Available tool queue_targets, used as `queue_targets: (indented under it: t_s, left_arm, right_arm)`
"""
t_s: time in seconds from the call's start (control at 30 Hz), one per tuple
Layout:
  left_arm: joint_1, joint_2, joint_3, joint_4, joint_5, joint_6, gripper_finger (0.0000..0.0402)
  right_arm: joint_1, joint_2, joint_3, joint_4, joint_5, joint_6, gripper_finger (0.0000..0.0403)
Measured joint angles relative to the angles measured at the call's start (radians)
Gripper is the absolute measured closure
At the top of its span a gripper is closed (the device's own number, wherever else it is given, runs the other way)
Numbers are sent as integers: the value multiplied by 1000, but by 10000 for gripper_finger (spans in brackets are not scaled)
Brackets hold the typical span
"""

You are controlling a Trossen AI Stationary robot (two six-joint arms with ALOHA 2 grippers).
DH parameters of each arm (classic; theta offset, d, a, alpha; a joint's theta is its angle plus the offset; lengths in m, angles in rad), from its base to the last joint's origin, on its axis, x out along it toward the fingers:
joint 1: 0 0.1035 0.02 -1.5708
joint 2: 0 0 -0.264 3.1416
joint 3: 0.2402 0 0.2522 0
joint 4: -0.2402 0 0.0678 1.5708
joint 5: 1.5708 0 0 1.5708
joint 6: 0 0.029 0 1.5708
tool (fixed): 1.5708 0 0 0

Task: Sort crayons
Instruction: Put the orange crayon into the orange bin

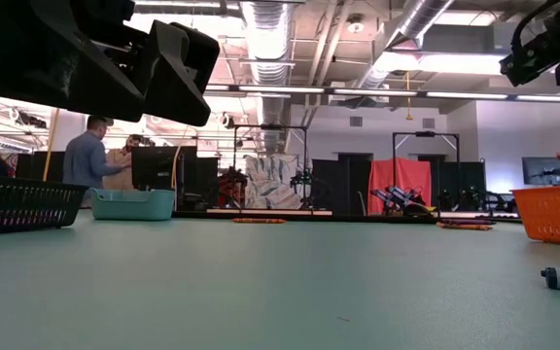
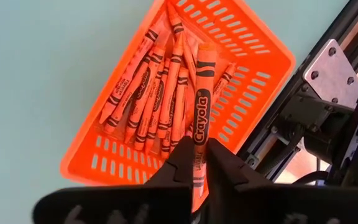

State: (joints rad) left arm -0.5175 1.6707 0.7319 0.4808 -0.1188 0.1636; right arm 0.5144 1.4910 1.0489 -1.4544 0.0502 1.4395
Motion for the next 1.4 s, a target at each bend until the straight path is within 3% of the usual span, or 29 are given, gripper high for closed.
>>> queue_targets:
  t_s: [0.2, 0.5, 0.77, 0.97, 1.2, 1.4]
  left_arm:
    - [0, 0, 0, -2, 0, -1, 233]
    - [0, 0, 0, -7, 0, -12, 233]
    - [0, 0, 0, -15, 2, -22, 233]
    - [0, 0, 0, 8, 1, -19, 233]
    - [0, 0, 0, 12, 0, -27, 233]
    - [0, 0, 0, 22, 0, -31, 233]
  right_arm:
    - [2, 0, 0, 0, -5, 18, 335]
    - [43, 0, 21, 8, 5, 20, 323]
    - [216, 0, 134, 134, 27, 42, 323]
    - [366, 2, 138, 318, 27, 211, 323]
    - [532, 16, 138, 384, 102, 477, 323]
    - [596, 124, 137, 419, 86, 485, 324]
